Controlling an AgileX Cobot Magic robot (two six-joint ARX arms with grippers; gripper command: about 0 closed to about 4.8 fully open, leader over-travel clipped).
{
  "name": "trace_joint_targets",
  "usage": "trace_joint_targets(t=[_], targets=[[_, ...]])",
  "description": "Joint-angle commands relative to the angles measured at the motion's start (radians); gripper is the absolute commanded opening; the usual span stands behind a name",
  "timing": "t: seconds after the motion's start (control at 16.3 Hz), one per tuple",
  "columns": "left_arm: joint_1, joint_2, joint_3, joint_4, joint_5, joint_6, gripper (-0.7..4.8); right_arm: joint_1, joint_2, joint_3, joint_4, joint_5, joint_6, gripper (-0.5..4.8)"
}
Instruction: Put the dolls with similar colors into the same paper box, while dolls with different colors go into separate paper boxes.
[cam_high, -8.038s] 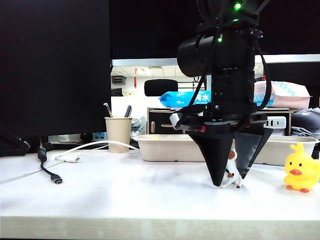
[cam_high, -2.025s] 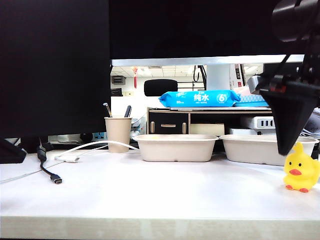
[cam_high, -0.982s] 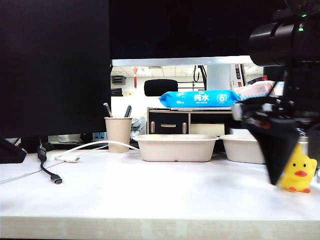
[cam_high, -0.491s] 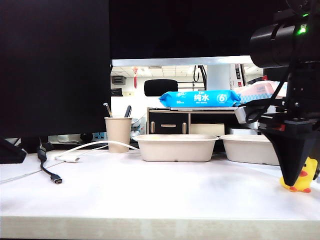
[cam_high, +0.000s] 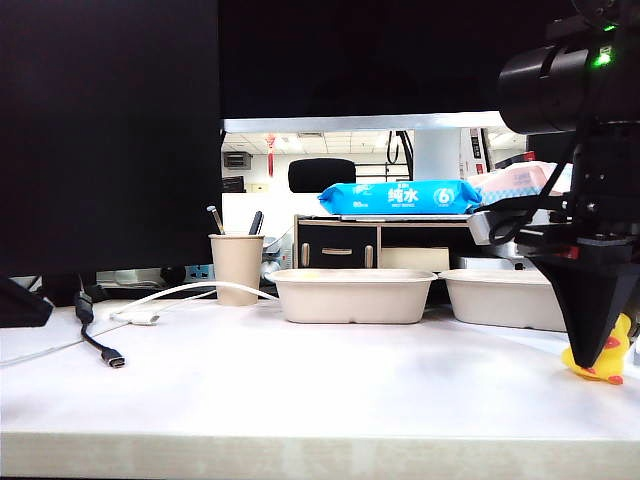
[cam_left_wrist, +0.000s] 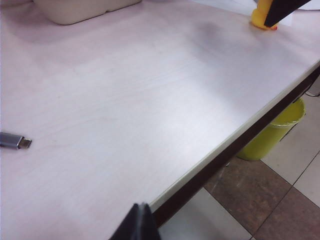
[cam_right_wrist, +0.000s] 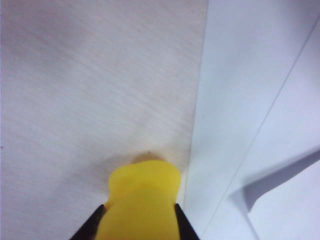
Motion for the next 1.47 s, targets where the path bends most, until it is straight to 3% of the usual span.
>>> trace_joint_targets(t=[0.06,0.31,0.67,0.86,1.17,1.47], targets=[[0.0,-0.001,0.004,0.014,0.003,0.002,-0.05,0.0,0.0,-0.001,0.019,-0.001,0.002,1.47],[0.027,-0.056,0.004,0.014,0.004,0.002,-0.05,0.0,-0.002,0.046,0.026,-0.028,0.016,1.47],[0.253,-0.203,0.004,0.014,0.003,0.002,-0.05,0.001,0.01,0.238,0.101,-0.122,0.07,1.47],[0.313,-0.262,0.004,0.014,0.003,0.002,-0.05,0.002,0.094,0.362,0.123,-0.145,0.07,1.48],[0.333,-0.319,0.003,0.014,0.004,0.002,-0.05,0.029,0.322,0.594,0.118,-0.166,0.077,1.48],[0.336,-0.361,0.003,0.013,0.004,0.002,-0.05,0.057,0.451,0.711,0.132,-0.184,0.078,1.48]])
